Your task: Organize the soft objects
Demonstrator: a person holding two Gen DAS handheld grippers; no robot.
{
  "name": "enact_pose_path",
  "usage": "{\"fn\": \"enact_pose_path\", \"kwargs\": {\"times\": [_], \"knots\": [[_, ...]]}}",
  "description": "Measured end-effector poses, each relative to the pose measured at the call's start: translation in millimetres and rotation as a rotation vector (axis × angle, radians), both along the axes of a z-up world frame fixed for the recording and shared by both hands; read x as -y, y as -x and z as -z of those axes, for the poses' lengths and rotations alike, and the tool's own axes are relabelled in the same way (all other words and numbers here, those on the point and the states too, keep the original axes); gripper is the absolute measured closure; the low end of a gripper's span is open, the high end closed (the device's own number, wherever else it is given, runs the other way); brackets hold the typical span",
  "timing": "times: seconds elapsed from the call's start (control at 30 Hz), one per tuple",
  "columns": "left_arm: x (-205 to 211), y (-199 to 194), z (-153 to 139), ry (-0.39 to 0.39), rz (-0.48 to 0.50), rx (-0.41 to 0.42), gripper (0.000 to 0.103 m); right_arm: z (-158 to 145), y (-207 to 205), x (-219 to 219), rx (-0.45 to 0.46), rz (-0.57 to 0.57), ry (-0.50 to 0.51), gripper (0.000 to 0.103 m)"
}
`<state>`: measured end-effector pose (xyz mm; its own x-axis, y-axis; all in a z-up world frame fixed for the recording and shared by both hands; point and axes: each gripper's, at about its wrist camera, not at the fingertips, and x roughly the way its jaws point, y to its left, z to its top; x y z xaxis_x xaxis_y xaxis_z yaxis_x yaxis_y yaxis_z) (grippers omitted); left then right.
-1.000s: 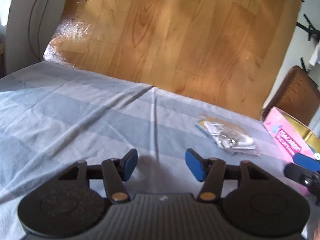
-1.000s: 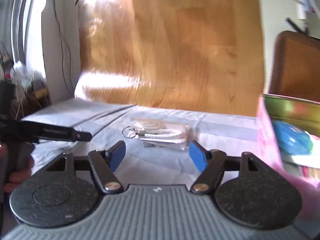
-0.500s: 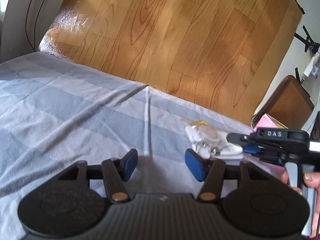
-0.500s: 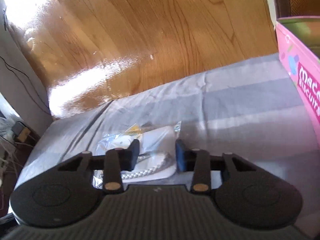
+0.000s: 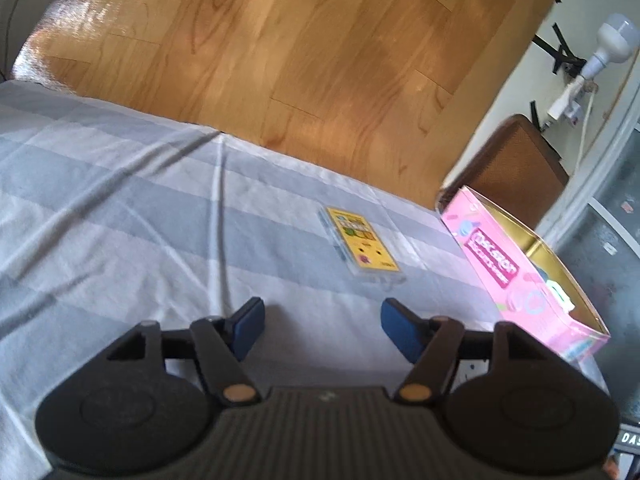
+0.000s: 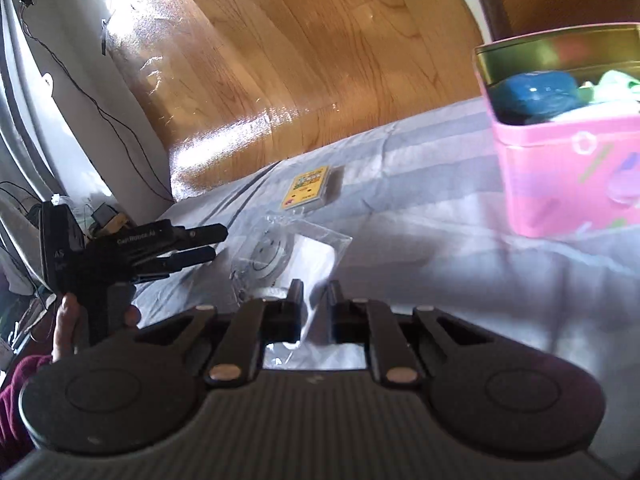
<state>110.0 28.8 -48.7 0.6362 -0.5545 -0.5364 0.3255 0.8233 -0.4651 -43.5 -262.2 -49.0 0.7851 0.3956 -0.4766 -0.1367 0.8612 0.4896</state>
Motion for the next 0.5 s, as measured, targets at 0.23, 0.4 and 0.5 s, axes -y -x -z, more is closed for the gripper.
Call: {"fn": "enact_pose_path", "kwargs": {"times": [0.23,0.4,0.5], "knots": [[57,26,-11,-0.003,0.177,-0.006,0.026,11,13,26,0.023,0.142,0.066,0.084],[95,33,-14,-0.079,0.266,-0.005,0.026,13,23,43,0.024,0.147,0.035,0.045],[105,33,-8,-0.096,0.29,-0.039,0.026,9,36,33,0.042,0.038,0.075,0.033]]}}
